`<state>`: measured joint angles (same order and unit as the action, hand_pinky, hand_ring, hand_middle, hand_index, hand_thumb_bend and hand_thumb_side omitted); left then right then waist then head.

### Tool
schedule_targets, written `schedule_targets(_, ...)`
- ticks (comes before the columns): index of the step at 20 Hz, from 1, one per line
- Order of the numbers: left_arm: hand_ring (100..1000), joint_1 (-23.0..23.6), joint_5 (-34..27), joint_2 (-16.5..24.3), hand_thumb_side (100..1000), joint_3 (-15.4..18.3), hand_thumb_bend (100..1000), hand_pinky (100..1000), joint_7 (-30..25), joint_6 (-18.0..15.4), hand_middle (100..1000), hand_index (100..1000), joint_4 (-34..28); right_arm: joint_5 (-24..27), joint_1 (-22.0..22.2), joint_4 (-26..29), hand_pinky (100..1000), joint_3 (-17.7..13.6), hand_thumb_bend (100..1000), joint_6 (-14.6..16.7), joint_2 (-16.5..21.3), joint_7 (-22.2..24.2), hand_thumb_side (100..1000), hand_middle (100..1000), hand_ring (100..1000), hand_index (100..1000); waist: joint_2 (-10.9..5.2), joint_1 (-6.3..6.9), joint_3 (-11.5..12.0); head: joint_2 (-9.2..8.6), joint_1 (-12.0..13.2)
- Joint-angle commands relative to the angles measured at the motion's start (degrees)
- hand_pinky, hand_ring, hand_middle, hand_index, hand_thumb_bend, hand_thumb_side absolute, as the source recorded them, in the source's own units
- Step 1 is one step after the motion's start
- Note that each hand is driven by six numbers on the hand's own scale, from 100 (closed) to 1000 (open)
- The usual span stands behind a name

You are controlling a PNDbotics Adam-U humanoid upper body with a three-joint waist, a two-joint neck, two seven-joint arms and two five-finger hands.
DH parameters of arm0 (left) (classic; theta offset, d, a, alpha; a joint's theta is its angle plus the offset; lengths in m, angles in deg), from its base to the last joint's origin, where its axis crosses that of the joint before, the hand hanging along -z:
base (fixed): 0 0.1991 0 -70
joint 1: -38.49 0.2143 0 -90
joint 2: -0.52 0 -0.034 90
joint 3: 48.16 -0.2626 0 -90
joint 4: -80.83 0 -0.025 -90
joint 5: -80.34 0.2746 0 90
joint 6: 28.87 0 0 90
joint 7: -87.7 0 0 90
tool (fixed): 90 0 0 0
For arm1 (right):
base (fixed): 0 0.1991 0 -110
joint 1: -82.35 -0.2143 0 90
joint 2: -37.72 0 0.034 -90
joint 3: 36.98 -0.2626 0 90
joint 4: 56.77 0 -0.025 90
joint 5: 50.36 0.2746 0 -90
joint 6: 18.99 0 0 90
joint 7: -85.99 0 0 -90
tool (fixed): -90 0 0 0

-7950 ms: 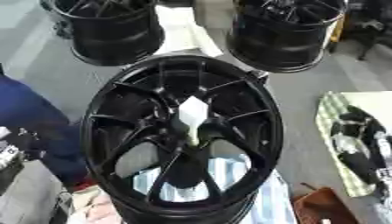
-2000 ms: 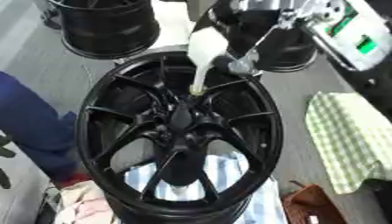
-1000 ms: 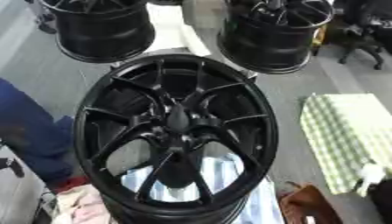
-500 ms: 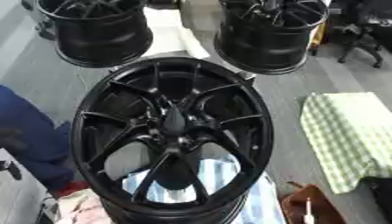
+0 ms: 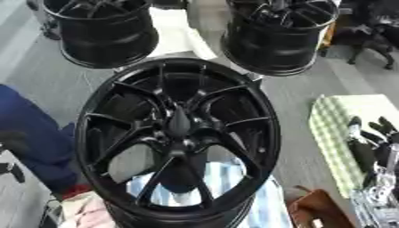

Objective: Pull the pin out of the wheel hub.

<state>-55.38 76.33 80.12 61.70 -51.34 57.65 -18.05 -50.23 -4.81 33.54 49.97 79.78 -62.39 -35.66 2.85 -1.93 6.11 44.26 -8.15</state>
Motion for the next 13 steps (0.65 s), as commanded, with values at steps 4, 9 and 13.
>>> schedule_targets(4,1000,-0.5,0.2,0.6,834,-0.6,100,451,-0.8,-0.2,668,888,-0.3,-1.2,0.0,2.0,727,3.5,276,0.7,-0.2,4.6,324,732,695,853,-0.04,-0.02,0.1,-0.14,0.8)
schedule_targets(9,1000,-0.5,0.3,0.5,845,-0.8,100,454,-1.0,-0.2,669,888,-0.1,-0.9,0.2,3.8,727,4.3,268,0.9,-0.1,5.9,327,726,692,845,0.10,-0.06,0.1,-0.14,1.0)
schedule_targets(13,1000,-0.5,0.5,0.4,862,-0.8,100,455,-1.0,-0.1,670,886,0.4,-0.9,0.3,4.0,726,4.6,261,0.6,-0.2,6.6,333,716,687,840,0.17,-0.05,0.1,-0.14,1.0)
